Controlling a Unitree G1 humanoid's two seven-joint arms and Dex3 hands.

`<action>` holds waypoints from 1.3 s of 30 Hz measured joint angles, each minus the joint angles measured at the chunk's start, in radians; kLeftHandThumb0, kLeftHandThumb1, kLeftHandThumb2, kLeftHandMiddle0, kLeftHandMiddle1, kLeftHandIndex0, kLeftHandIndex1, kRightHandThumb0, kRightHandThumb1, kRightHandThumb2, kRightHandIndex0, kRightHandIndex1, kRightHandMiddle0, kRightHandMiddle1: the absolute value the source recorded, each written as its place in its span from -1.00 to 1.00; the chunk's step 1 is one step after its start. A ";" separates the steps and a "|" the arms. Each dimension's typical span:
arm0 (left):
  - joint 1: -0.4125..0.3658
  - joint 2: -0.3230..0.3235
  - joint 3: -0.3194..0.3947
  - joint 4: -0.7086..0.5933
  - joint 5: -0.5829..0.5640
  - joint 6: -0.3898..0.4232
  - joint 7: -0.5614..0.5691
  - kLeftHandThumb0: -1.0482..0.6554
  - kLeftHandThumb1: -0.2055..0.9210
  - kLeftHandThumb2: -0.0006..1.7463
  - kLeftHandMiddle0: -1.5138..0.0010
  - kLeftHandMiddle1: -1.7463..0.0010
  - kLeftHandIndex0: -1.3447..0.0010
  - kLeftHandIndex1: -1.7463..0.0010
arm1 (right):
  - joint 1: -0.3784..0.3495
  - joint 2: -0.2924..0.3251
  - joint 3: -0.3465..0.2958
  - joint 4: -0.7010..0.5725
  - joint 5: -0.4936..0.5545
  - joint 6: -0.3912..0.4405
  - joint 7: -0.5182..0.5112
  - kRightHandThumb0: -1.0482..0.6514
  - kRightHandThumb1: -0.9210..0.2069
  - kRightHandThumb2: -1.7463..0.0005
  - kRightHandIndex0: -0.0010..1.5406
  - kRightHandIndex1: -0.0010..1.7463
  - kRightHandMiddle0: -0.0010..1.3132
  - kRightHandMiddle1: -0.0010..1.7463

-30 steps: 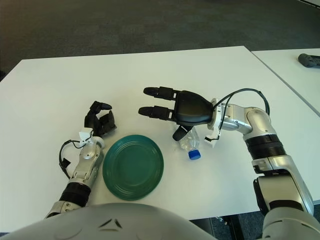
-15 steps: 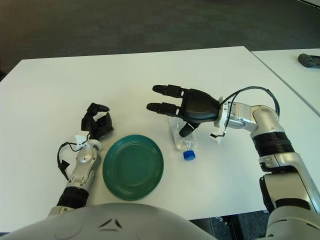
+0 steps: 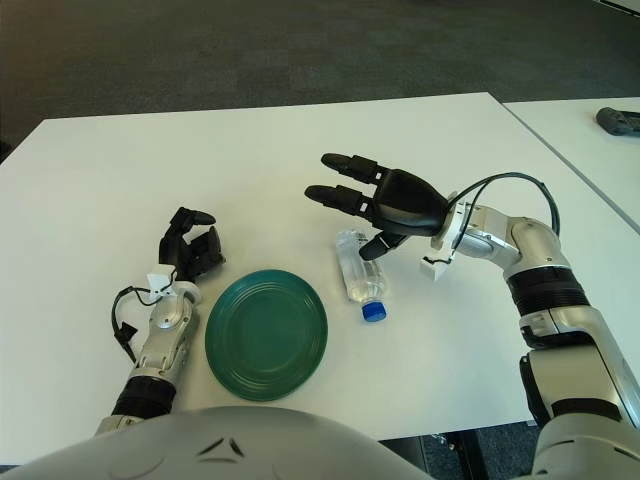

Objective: Put the bottle into the plate.

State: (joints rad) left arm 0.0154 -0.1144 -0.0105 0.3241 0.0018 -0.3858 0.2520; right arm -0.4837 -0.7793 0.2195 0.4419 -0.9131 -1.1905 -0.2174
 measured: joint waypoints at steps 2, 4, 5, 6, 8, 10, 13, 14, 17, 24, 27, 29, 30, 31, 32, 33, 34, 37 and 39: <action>0.001 0.000 0.002 0.000 0.003 -0.002 0.000 -0.33 -0.01 0.46 -0.67 -1.00 0.12 -1.00 | 0.004 -0.007 0.000 0.007 -0.001 0.000 -0.011 -1.00 -1.00 0.09 -0.83 -0.99 -1.00 -0.66; 0.003 0.000 0.004 -0.001 0.004 -0.003 -0.001 -0.33 -0.02 0.47 -0.66 -1.00 0.11 -1.00 | 0.007 -0.017 0.000 0.015 -0.003 -0.001 -0.023 -1.00 -1.00 0.11 -0.83 -0.99 -1.00 -0.65; 0.005 0.000 0.006 -0.003 0.004 -0.004 -0.002 -0.33 -0.02 0.47 -0.66 -1.00 0.11 -1.00 | 0.009 -0.023 0.000 0.020 -0.003 -0.002 -0.029 -1.00 -1.00 0.11 -0.82 -0.99 -1.00 -0.65; 0.008 0.000 0.007 -0.005 0.004 -0.006 -0.004 -0.33 -0.02 0.47 -0.66 -1.00 0.11 -1.00 | 0.010 -0.028 0.000 0.025 -0.003 -0.005 -0.037 -1.00 -1.00 0.11 -0.82 -0.99 -1.00 -0.64; 0.014 0.000 0.009 -0.009 0.005 -0.009 -0.005 -0.33 -0.03 0.47 -0.66 -1.00 0.11 -1.00 | 0.012 -0.037 0.000 0.035 -0.006 -0.010 -0.050 -1.00 -1.00 0.12 -0.81 -0.99 -1.00 -0.63; 0.020 0.000 0.010 -0.013 0.006 -0.010 -0.006 -0.33 -0.03 0.47 -0.66 -1.00 0.11 -1.00 | 0.013 -0.047 0.002 0.046 -0.012 -0.014 -0.065 -1.00 -1.00 0.12 -0.81 -0.99 -1.00 -0.63; 0.029 0.000 0.011 -0.023 0.007 -0.009 -0.006 -0.33 -0.03 0.47 -0.67 -1.00 0.11 -1.00 | 0.014 -0.060 0.005 0.061 -0.027 -0.021 -0.092 -1.00 -1.00 0.12 -0.81 -0.99 -1.00 -0.63; 0.033 0.000 0.011 -0.029 0.007 -0.008 -0.006 -0.33 -0.03 0.48 -0.67 -1.00 0.11 -1.00 | 0.015 -0.064 0.006 0.065 -0.041 -0.023 -0.108 -1.00 -1.00 0.12 -0.81 -0.99 -1.00 -0.64; 0.044 0.000 0.011 -0.045 0.009 0.002 -0.006 -0.33 -0.04 0.48 -0.68 -1.00 0.10 -1.00 | 0.015 -0.077 0.015 0.071 -0.088 -0.022 -0.153 -1.00 -1.00 0.12 -0.81 -0.99 -1.00 -0.65; 0.081 0.001 0.012 -0.102 0.026 0.041 -0.002 -0.34 -0.05 0.49 -0.63 -1.00 0.09 -1.00 | 0.015 -0.106 0.074 0.076 -0.223 -0.006 -0.287 -1.00 -1.00 0.08 -0.83 -1.00 -1.00 -0.69; 0.093 0.001 0.014 -0.121 0.036 0.057 0.004 -0.34 -0.06 0.49 -0.61 -1.00 0.09 -1.00 | 0.015 -0.124 0.103 0.076 -0.283 0.009 -0.354 -1.00 -1.00 0.06 -0.82 -0.99 -1.00 -0.68; 0.100 0.001 0.015 -0.132 0.042 0.066 0.007 -0.34 -0.05 0.49 -0.60 -1.00 0.09 -1.00 | 0.013 -0.140 0.127 0.076 -0.321 0.022 -0.403 -1.00 -1.00 0.05 -0.82 -0.99 -1.00 -0.68; 0.103 0.001 0.016 -0.136 0.043 0.069 0.007 -0.34 -0.05 0.49 -0.60 -1.00 0.09 -1.00 | 0.012 -0.146 0.137 0.076 -0.334 0.026 -0.419 -1.00 -1.00 0.05 -0.82 -0.99 -1.00 -0.68; 0.105 0.001 0.016 -0.141 0.045 0.074 0.007 -0.34 -0.05 0.49 -0.60 -1.00 0.09 -1.00 | 0.010 -0.153 0.149 0.077 -0.348 0.029 -0.438 -1.00 -1.00 0.05 -0.83 -0.99 -1.00 -0.69; 0.109 0.001 0.017 -0.146 0.045 0.077 0.007 -0.34 -0.05 0.49 -0.59 -1.00 0.09 -1.00 | 0.006 -0.160 0.162 0.079 -0.362 0.032 -0.457 -1.00 -1.00 0.05 -0.83 -0.99 -1.00 -0.69; 0.111 0.001 0.017 -0.150 0.046 0.079 0.007 -0.34 -0.05 0.49 -0.59 -1.00 0.09 -1.00 | 0.004 -0.167 0.172 0.080 -0.372 0.034 -0.472 -1.00 -1.00 0.05 -0.83 -1.00 -1.00 -0.70; 0.112 0.001 0.018 -0.152 0.046 0.081 0.007 -0.34 -0.05 0.49 -0.59 -1.00 0.09 -1.00 | 0.001 -0.172 0.181 0.082 -0.378 0.036 -0.484 -1.00 -1.00 0.05 -0.83 -1.00 -1.00 -0.71; 0.117 0.001 0.020 -0.160 0.045 0.088 0.007 -0.34 -0.05 0.49 -0.59 -1.00 0.10 -1.00 | -0.012 -0.187 0.210 0.084 -0.402 0.045 -0.527 -0.99 -1.00 0.07 -0.83 -1.00 -1.00 -0.72; 0.120 0.001 0.021 -0.164 0.045 0.089 0.007 -0.33 -0.04 0.48 -0.59 -1.00 0.10 -1.00 | -0.019 -0.194 0.228 0.085 -0.414 0.051 -0.559 -0.99 -1.00 0.08 -0.83 -1.00 -1.00 -0.73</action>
State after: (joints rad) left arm 0.1354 -0.1133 0.0101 0.1597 0.0471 -0.2966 0.2586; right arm -0.5024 -0.9734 0.4471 0.5265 -1.3274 -1.1391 -0.7761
